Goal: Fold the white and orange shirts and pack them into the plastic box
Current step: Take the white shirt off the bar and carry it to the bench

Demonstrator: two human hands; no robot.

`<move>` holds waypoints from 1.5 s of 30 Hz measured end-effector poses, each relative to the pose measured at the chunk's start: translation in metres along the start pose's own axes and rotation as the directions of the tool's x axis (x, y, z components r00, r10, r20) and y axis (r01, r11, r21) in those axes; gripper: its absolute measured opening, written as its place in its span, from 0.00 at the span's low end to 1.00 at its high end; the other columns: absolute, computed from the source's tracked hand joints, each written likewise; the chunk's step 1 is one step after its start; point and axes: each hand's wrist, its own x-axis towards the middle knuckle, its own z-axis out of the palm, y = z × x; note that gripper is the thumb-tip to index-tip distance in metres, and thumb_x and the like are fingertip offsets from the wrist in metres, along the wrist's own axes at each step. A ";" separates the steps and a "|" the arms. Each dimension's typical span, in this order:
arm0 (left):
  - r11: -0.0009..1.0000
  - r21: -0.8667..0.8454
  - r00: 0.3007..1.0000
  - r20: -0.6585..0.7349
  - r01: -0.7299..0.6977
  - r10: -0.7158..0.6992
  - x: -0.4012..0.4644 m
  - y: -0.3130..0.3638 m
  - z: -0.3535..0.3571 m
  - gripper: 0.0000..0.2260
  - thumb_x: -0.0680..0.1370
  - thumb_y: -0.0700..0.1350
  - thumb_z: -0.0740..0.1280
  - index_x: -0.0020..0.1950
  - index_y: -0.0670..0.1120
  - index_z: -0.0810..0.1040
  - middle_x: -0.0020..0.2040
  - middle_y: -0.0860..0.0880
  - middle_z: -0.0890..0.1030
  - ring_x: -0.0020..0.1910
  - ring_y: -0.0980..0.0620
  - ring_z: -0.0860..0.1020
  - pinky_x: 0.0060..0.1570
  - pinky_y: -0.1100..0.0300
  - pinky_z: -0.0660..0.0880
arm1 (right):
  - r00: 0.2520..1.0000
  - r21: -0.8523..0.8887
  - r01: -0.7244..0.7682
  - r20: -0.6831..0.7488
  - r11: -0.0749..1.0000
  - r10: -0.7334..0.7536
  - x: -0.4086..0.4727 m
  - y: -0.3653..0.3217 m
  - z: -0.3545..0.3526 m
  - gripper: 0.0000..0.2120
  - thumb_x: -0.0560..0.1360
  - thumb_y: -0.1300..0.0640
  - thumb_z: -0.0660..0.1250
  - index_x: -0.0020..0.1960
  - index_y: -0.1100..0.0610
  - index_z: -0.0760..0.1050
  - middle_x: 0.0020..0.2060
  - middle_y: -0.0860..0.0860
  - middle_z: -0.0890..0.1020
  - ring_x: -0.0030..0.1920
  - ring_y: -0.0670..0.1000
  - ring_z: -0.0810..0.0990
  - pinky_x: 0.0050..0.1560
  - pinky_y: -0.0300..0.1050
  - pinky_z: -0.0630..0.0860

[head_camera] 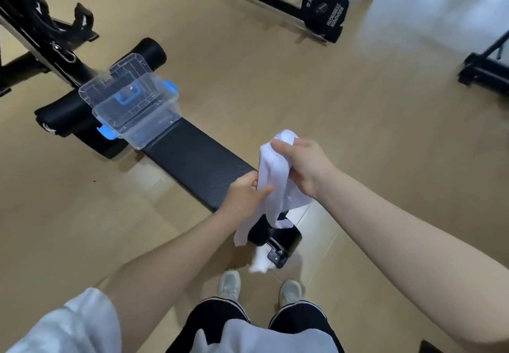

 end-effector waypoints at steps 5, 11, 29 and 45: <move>0.979 -0.187 0.994 -0.092 -0.080 0.063 -0.003 0.038 0.009 0.13 0.77 0.43 0.65 0.33 0.43 0.68 0.30 0.50 0.67 0.30 0.53 0.65 0.35 0.58 0.62 | 0.974 -0.080 0.216 0.084 0.973 -0.209 -0.008 -0.007 -0.028 0.09 0.77 0.52 0.61 0.45 0.58 0.72 0.38 0.54 0.75 0.40 0.50 0.73 0.42 0.40 0.71; 0.922 -0.372 0.985 -0.160 -0.113 0.056 -0.004 0.081 0.007 0.08 0.78 0.43 0.63 0.41 0.43 0.77 0.35 0.51 0.79 0.31 0.59 0.77 0.34 0.68 0.72 | 0.992 -0.278 0.119 0.062 0.953 -0.106 -0.036 0.061 -0.067 0.05 0.75 0.52 0.66 0.50 0.51 0.73 0.43 0.44 0.79 0.39 0.39 0.78 0.44 0.34 0.73; 0.655 -0.749 0.989 -0.145 -0.100 -0.015 -0.020 0.129 -0.018 0.05 0.79 0.43 0.62 0.46 0.47 0.77 0.40 0.53 0.84 0.37 0.58 0.83 0.44 0.62 0.78 | 0.867 -0.196 0.392 -0.248 0.899 -0.432 -0.007 0.049 -0.055 0.12 0.74 0.57 0.67 0.57 0.54 0.74 0.43 0.48 0.76 0.44 0.44 0.74 0.50 0.40 0.74; 0.954 0.121 0.959 0.102 -0.274 0.263 -0.002 0.052 -0.039 0.26 0.71 0.49 0.73 0.66 0.51 0.67 0.57 0.56 0.74 0.58 0.59 0.72 0.57 0.63 0.68 | 0.858 -0.503 0.507 0.214 0.700 -0.468 -0.034 -0.010 -0.029 0.11 0.77 0.61 0.62 0.36 0.58 0.72 0.28 0.43 0.69 0.29 0.39 0.65 0.33 0.31 0.63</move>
